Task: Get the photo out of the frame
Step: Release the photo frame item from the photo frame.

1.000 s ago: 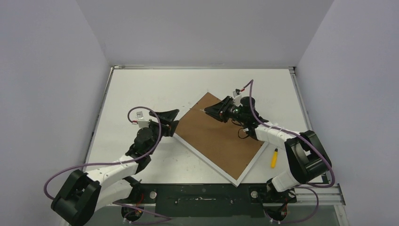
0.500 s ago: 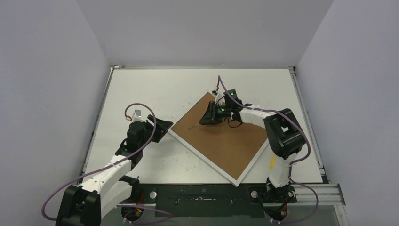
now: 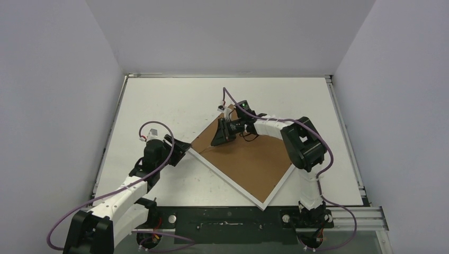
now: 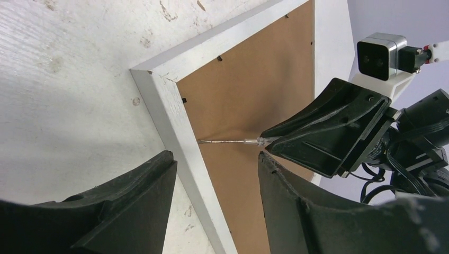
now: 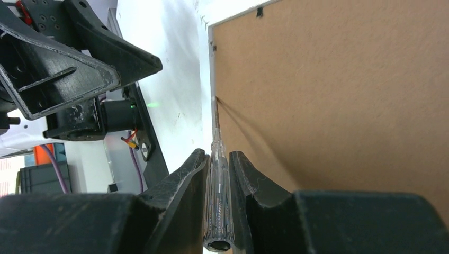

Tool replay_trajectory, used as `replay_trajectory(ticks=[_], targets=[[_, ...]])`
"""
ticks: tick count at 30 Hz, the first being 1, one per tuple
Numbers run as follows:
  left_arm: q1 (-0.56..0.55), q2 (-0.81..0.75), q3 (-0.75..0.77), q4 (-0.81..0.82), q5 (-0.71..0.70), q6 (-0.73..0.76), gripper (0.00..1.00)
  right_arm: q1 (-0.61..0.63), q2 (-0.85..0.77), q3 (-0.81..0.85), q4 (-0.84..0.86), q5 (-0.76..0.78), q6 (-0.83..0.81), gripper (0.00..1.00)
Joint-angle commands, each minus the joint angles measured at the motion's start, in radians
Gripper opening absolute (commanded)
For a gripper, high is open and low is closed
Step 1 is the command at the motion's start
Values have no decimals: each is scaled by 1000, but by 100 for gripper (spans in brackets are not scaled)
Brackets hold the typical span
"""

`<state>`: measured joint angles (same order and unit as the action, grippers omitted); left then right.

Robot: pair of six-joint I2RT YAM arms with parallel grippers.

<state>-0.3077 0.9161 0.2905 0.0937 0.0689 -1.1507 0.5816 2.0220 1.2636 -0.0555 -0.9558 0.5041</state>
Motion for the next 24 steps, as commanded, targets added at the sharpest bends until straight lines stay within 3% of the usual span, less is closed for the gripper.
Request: replay_trajectory(ticks=[1,6,15,24], targets=[[12,7,-4,15,-34,-28,56,-55,63,107,-5,-98,-55,5],[23,31,-12,37,-44,-47,49,-77,141,221,-83,-143,-91,5],[61,93,-12,94,-19,-45,33,-39,209,278,-49,-169,-57,5],[74,163,-5,171,23,-21,27,-13,253,299,-4,-181,-14,5]])
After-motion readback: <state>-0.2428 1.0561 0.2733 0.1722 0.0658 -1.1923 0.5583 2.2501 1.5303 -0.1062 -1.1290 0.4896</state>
